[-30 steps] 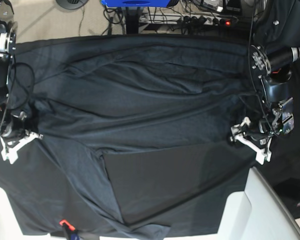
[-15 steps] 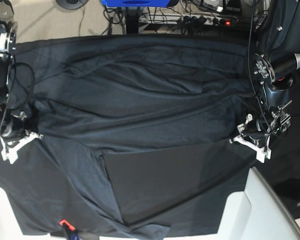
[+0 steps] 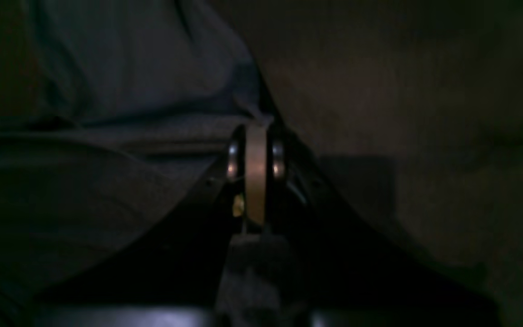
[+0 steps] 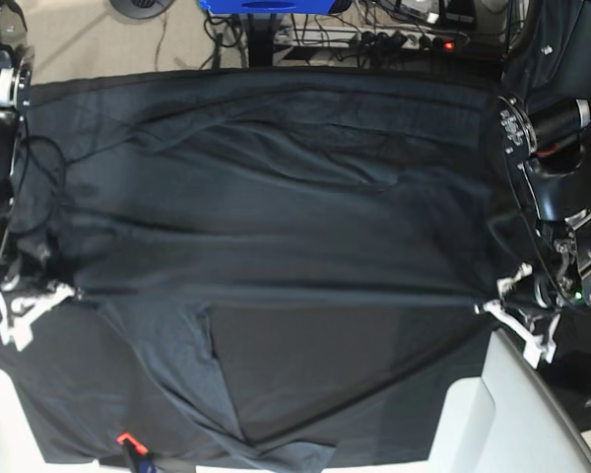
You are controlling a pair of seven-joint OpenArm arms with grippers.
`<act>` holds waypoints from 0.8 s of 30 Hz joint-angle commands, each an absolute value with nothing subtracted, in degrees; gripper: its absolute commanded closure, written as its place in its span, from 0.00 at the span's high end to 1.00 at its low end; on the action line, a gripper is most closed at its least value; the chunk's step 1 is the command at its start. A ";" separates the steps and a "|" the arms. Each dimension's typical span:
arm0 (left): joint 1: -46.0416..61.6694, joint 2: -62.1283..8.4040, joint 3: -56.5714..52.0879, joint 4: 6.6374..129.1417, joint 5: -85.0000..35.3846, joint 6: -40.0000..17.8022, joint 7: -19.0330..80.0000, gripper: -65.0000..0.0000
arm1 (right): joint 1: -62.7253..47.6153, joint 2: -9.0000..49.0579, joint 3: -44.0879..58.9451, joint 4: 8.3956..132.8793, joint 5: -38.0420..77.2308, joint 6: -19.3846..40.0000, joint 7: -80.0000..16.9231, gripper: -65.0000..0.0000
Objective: Fold the T-shirt properly
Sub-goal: 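Lift the shirt's middle with both grippers, stretching it between them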
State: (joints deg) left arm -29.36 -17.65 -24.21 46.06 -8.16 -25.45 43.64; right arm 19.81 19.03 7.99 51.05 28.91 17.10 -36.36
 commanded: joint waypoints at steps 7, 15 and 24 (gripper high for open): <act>-30.46 -18.51 -24.31 51.56 -8.92 -25.63 45.23 0.00 | 21.85 20.18 8.22 52.44 29.23 17.36 -34.95 0.00; -30.46 -18.42 -24.75 55.60 -9.01 -25.63 47.16 0.00 | 21.85 20.79 8.22 51.91 29.23 17.36 -31.25 0.00; -30.46 -18.42 -24.84 55.69 -9.10 -25.71 47.16 0.00 | 21.49 20.88 8.13 50.86 29.14 17.54 -28.26 0.00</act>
State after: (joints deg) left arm -28.71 -17.43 -24.67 54.43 -8.62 -25.69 48.27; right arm 20.12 19.73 7.99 50.15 28.69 17.41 -29.54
